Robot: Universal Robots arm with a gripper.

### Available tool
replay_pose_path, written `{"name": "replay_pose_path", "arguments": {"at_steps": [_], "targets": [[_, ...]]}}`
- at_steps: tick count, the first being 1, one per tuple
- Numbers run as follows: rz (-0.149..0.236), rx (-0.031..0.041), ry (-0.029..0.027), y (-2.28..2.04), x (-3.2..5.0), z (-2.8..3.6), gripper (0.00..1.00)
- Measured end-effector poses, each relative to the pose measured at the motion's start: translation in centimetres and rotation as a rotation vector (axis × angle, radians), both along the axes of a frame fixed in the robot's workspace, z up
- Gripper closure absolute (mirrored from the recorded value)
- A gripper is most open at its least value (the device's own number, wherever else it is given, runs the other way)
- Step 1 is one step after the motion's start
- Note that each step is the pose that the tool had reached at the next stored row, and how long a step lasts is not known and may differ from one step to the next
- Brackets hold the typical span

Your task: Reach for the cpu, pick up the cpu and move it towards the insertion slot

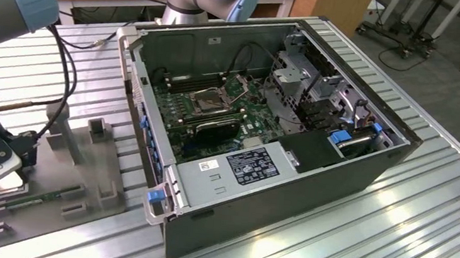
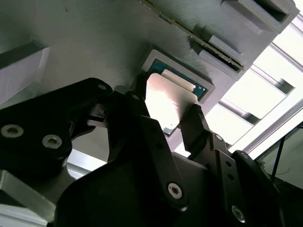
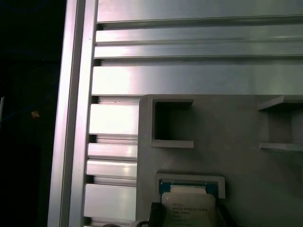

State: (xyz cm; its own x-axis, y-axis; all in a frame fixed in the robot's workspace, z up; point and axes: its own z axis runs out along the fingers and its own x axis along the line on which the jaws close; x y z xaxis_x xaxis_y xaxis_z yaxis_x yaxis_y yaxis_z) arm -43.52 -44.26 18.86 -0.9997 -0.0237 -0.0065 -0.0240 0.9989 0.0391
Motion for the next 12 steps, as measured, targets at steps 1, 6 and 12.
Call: {"name": "replay_pose_path", "arguments": {"at_steps": [1,6,12], "targets": [[0.0,-0.0001,0.0003,0.0,0.0,0.3,0.47],[0.0,-0.0003,0.0005,0.0,-0.01,2.07,0.47],[0.0,-0.0003,0.0006,0.0,-0.01,4.05,0.47]]}}
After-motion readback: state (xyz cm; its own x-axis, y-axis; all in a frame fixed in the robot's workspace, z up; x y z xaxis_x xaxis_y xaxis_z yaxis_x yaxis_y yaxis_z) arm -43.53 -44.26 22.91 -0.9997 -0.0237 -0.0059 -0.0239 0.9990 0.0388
